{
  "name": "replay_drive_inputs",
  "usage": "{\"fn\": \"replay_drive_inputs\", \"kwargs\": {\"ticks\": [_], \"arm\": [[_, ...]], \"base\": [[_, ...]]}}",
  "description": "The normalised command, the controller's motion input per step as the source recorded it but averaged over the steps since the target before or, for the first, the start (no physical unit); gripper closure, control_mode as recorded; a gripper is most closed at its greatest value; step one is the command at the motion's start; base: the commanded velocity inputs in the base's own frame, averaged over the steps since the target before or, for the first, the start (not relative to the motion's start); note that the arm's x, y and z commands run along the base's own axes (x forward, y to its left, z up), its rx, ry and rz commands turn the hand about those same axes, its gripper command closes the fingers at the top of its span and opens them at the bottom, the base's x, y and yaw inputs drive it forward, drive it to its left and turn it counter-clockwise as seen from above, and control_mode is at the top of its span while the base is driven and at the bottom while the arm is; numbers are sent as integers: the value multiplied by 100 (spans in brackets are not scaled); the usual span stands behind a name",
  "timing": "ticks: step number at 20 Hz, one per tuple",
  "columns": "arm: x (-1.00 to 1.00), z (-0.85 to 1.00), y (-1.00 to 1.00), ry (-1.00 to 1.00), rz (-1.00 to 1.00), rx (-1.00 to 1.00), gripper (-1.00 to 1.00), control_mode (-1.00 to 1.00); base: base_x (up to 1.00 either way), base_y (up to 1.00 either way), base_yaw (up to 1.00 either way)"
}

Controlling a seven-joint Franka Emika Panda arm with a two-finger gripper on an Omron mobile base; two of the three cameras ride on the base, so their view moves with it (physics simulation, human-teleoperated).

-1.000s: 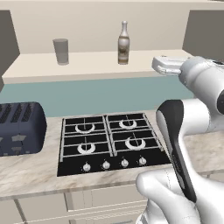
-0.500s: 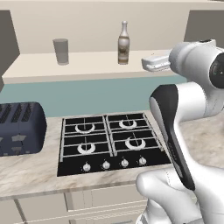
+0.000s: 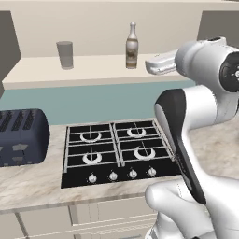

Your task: There is a bowl on the dining counter. Grab a lemon wedge from the fridge and place it in the bowl. Then get the liquor bottle and glass cup from the cabinet and place them next to the bowl.

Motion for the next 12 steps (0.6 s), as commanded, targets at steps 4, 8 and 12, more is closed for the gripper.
{"fn": "replay_drive_inputs", "kwargs": {"ticks": [4, 8, 12], "arm": [[1, -5, 20, -11, 0, 0, -100, -100], [8, 0, 1, -7, 5, 4, -100, -100], [6, 0, 0, 0, 5, 0, -100, -100]], "base": [[0, 0, 0], [0, 0, 0], [0, 0, 0]]}}
